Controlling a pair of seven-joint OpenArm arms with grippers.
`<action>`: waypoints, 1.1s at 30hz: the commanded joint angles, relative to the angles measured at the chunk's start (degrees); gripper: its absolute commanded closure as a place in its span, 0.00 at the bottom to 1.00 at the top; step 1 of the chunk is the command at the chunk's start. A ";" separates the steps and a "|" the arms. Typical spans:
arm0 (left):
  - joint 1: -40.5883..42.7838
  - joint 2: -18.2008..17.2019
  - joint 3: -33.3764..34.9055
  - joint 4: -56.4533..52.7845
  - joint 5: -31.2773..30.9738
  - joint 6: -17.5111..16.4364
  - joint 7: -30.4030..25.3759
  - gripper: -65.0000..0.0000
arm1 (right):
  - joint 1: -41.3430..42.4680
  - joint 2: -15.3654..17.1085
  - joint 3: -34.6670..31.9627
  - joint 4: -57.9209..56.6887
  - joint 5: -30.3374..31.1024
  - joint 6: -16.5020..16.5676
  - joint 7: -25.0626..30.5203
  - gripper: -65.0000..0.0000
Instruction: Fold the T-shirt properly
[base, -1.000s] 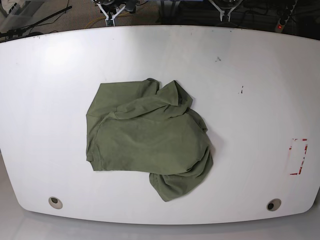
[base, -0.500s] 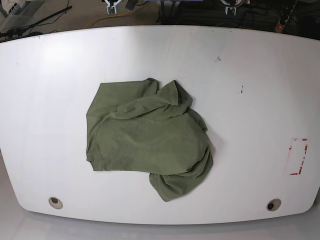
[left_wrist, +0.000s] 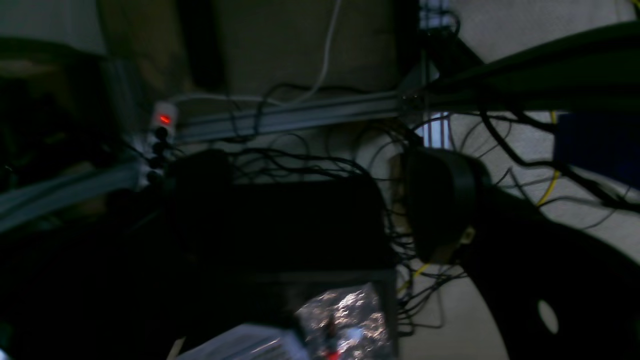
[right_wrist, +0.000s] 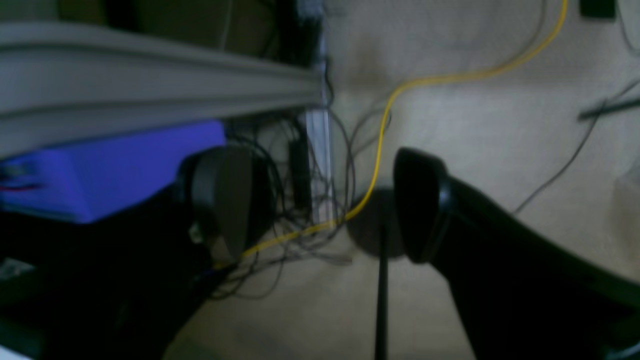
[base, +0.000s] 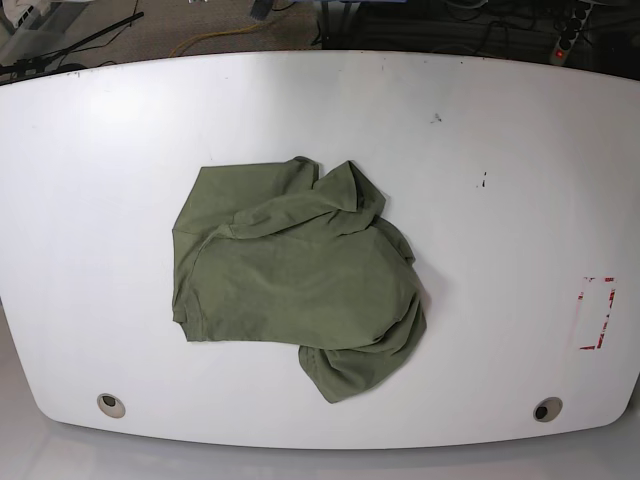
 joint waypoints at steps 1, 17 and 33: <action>3.73 -0.87 -0.30 6.15 0.08 0.38 -0.67 0.22 | -3.44 0.86 1.10 5.67 -0.07 0.17 0.12 0.35; 19.25 -4.83 -3.55 36.30 -0.10 0.38 -0.67 0.22 | -21.20 -0.46 6.03 37.23 0.02 -0.18 -3.22 0.36; 13.13 -4.57 -3.46 38.41 -0.10 0.38 -0.76 0.22 | -15.66 -2.13 10.25 46.46 0.02 0.17 -3.31 0.35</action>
